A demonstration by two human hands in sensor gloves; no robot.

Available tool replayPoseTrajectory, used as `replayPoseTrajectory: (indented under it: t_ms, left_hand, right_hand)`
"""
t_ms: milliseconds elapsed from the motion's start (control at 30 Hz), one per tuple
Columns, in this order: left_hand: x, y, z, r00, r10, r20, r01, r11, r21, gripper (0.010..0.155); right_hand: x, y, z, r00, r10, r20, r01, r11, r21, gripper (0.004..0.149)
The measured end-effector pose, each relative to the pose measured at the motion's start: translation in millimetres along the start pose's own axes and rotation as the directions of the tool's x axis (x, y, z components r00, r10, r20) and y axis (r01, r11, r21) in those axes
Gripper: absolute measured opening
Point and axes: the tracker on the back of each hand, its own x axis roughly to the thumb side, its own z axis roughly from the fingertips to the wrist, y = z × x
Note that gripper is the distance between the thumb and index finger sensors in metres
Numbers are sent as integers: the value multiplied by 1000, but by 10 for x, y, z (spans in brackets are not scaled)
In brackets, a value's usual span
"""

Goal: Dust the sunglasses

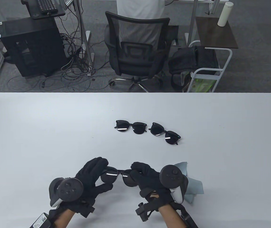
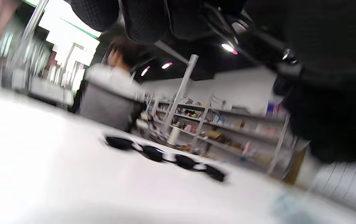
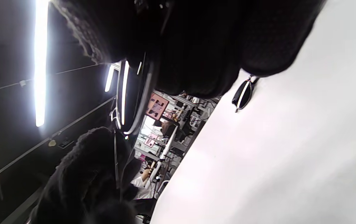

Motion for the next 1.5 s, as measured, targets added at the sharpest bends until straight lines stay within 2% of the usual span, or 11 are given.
replayPoseTrajectory:
  t_ms: [67, 167, 400, 667, 800, 900, 1033, 1167, 1233, 1400, 1500]
  left_hand:
    - [109, 0, 2, 994, -102, 38, 102, 995, 11, 92]
    - [155, -42, -6, 999, -19, 27, 20, 1000, -24, 90]
    - [206, -110, -31, 997, 72, 20, -69, 989, -132, 91]
    - [508, -114, -53, 964, -229, 134, 242, 965, -96, 94]
    - [466, -114, -161, 979, -175, 107, 191, 969, -157, 92]
    - [253, -85, -362, 974, -218, 69, 227, 956, -187, 91]
    - [-307, -153, -766, 965, -252, -79, 224, 939, -261, 91]
    - [-891, -371, -1175, 902, -362, -236, 252, 884, -395, 91]
    - [-1078, -487, -1297, 868, -400, -296, 247, 862, -442, 91]
    - [-1360, -770, -1481, 811, -417, -411, 188, 850, -492, 91]
    - [-1456, -898, -1557, 796, -426, -430, 177, 843, -508, 90]
  right_hand:
    - [-14, 10, -8, 1000, 1, -15, -1, 1000, 10, 45]
    - [-21, 25, -15, 1000, -9, -27, 10, 999, 35, 44]
    - [-38, 15, -33, 998, 56, -26, -54, 997, 56, 43]
    - [-31, -55, -52, 997, 71, -37, -68, 995, 67, 42]
    - [-81, -80, -65, 996, 53, -68, -50, 998, 46, 46]
    - [-136, -176, -73, 994, -6, -110, 4, 1000, -21, 61]
    - [-217, -354, -102, 991, 3, -131, -19, 993, -120, 64]
    - [-216, -444, -92, 989, -89, -116, 73, 988, -137, 62]
    - [-184, -465, -78, 991, -101, -94, 86, 985, -149, 61]
    - [-122, -486, -52, 997, -62, -49, 53, 984, -172, 59]
    - [-115, -484, -49, 997, -67, -42, 59, 983, -173, 58]
